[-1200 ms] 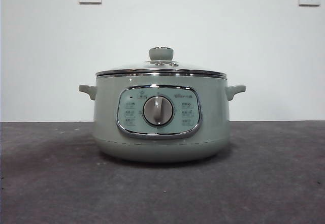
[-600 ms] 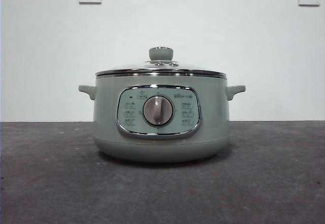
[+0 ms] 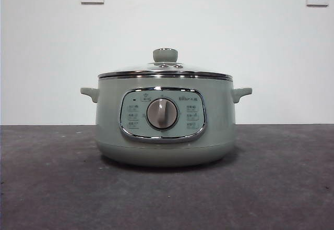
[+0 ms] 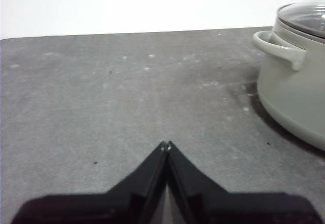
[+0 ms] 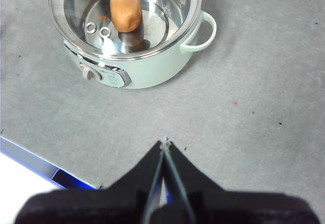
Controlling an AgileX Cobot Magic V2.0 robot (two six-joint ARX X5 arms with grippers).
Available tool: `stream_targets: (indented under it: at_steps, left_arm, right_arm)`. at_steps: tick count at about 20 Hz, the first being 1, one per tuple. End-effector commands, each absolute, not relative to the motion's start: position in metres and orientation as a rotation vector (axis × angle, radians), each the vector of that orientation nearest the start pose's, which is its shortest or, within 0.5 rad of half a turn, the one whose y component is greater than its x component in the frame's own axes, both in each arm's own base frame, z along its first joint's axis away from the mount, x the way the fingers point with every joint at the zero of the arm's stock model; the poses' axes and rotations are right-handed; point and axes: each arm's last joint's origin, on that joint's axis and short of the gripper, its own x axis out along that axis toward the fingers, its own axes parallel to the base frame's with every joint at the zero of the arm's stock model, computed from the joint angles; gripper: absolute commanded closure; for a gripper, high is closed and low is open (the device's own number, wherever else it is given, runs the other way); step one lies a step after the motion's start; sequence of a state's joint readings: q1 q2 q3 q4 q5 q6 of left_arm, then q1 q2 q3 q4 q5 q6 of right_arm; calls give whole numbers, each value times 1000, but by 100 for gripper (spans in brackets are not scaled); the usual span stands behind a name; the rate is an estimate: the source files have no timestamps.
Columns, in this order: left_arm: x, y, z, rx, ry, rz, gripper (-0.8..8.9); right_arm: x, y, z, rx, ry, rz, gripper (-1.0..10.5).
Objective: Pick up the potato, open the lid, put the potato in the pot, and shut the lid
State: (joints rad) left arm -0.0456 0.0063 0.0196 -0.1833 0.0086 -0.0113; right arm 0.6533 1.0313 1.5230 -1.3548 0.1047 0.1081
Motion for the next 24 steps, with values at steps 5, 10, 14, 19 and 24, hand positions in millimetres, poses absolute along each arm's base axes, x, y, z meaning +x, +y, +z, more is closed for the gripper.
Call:
stream_targets:
  at_steps: [5, 10, 14, 19, 24]
  left_arm:
    - [97, -4, 149, -2, 180, -53, 815]
    - [98, -4, 146, -1, 209, -52, 815]
    - [99, -4, 145, -1, 229, -52, 815]
    - [99, -4, 144, -1, 241, -52, 815]
    - [100, -4, 144, -1, 243, -52, 815]
  right_arm:
    - [108, 79, 422, -235, 863, 463, 946]
    - [108, 79, 422, -235, 863, 463, 946]
    - [107, 75, 424, -283, 835, 465, 946]
    - [94, 36, 424, -227, 719, 263, 946]
    - [85, 8, 366, -107, 489, 8, 946]
